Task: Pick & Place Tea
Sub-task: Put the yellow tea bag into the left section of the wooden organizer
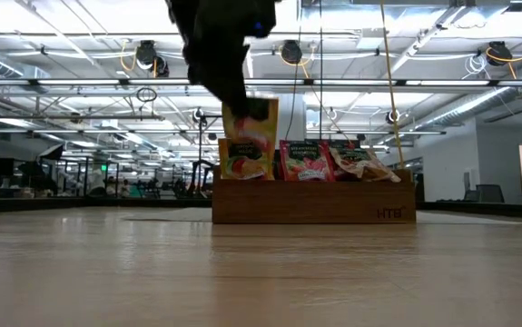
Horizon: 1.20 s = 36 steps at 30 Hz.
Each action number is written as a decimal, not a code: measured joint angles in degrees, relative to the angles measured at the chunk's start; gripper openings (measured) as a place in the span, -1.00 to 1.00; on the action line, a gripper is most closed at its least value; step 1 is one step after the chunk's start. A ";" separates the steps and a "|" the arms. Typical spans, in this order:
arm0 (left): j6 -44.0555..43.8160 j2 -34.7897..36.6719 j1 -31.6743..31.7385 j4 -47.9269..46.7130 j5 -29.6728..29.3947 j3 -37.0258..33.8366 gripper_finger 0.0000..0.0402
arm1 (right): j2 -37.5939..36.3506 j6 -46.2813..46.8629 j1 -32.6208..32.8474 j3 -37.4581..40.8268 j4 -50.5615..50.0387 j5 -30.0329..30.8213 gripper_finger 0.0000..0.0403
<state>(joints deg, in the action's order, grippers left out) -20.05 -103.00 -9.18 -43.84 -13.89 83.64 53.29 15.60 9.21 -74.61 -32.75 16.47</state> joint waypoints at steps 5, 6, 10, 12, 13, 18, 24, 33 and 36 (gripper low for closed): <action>-1.36 0.00 -0.24 5.15 -5.04 -4.42 -1.00 | 0.07 -0.25 -0.02 0.00 -0.14 -0.02 0.29; -1.53 0.00 -0.14 5.12 -6.10 -4.95 -1.00 | 0.05 -0.25 0.00 0.00 -0.12 -0.02 0.29; -0.73 0.00 0.55 8.73 -5.66 -7.65 -1.00 | 0.09 -0.01 0.00 0.00 -0.14 -0.02 0.29; -0.49 0.00 0.47 9.81 -5.30 -9.44 -1.00 | 0.07 0.01 0.00 0.00 -0.12 -0.02 0.30; -0.92 0.00 0.27 9.52 -5.91 -10.23 -1.00 | 0.07 0.02 -0.01 0.00 -0.11 -0.02 0.30; -1.48 0.00 0.30 10.21 -8.27 -11.35 -1.00 | 0.07 0.11 0.00 0.00 0.13 -0.02 0.30; 0.83 0.00 0.25 10.93 -10.36 -9.44 -1.00 | 0.07 0.17 0.00 0.00 0.34 -0.02 0.30; 6.90 0.02 0.10 10.64 -8.94 -10.04 -0.95 | 0.07 0.17 0.00 0.00 0.34 -0.01 0.30; 9.65 0.04 0.32 10.60 -8.46 -10.04 -0.93 | 0.07 0.17 0.00 0.00 0.34 -0.02 0.30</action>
<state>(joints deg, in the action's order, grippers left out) -10.40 -102.96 -8.86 -33.23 -22.35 73.60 53.36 15.77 9.21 -74.61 -32.40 16.45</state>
